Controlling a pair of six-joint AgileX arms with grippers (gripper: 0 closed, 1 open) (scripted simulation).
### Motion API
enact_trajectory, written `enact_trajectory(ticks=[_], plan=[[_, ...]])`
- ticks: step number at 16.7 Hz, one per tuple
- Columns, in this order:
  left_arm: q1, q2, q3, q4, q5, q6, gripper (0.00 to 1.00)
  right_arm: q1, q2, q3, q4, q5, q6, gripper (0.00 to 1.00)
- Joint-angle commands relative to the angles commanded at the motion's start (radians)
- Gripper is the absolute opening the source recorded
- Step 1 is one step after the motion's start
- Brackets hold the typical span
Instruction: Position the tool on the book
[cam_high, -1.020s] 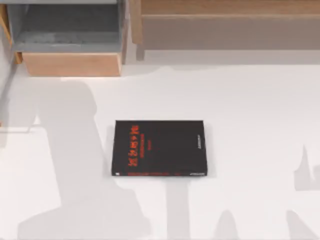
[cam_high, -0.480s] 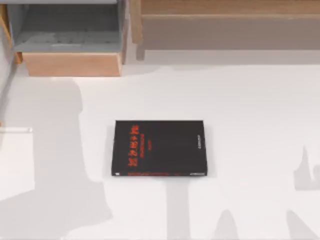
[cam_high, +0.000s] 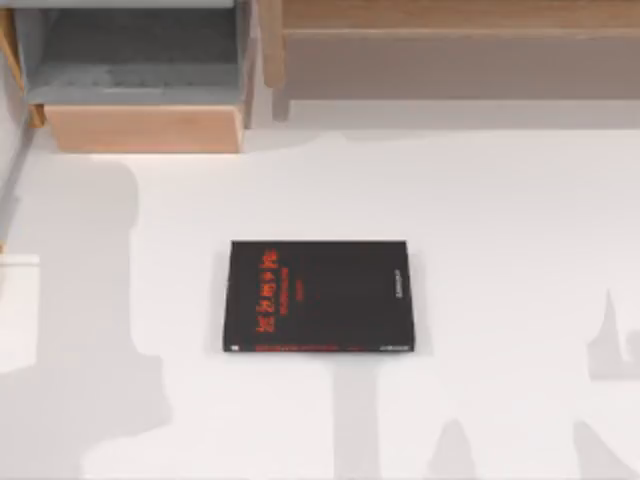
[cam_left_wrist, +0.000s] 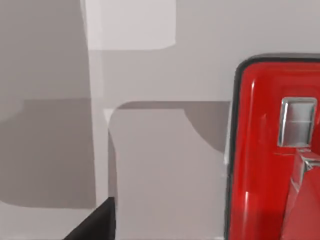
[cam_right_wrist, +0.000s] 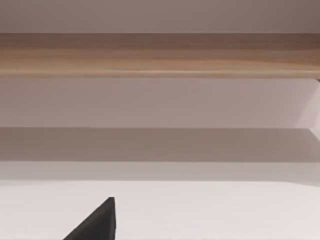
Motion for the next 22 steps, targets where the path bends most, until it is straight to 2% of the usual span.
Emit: enact_trajectory(ticks=[3,16,22], plan=[[0.000,0.000,0.000,0.000,0.000,0.000,1.00,0.000,0.000,0.000,0.000,0.000,0.000,1.00],[0.000,0.000,0.000,0.000,0.000,0.000,0.02,0.000,0.000,0.000,0.000,0.000,0.000,1.00],[0.000,0.000,0.000,0.000,0.000,0.000,0.00,0.000,0.000,0.000,0.000,0.000,0.000,1.00]])
